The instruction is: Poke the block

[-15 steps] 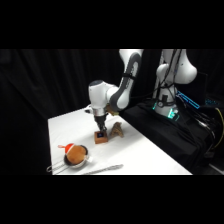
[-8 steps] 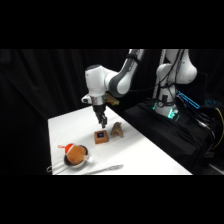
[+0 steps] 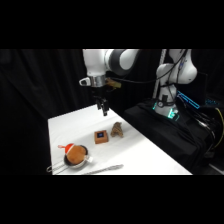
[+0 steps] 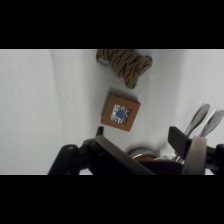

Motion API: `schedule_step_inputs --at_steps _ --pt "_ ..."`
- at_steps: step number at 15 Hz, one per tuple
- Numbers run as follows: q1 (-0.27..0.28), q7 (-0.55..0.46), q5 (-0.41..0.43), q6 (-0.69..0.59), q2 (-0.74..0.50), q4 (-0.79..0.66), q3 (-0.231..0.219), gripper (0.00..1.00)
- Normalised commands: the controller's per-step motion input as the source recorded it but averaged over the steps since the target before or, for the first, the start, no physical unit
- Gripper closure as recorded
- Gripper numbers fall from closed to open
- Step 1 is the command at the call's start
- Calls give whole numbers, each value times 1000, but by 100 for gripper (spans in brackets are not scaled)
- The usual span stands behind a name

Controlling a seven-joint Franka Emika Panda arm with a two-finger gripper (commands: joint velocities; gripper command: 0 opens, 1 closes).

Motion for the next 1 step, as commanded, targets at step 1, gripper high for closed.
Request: schedule_step_inputs --at_steps 1 --pt "46 78 -37 -267 -309 19 -28 0"
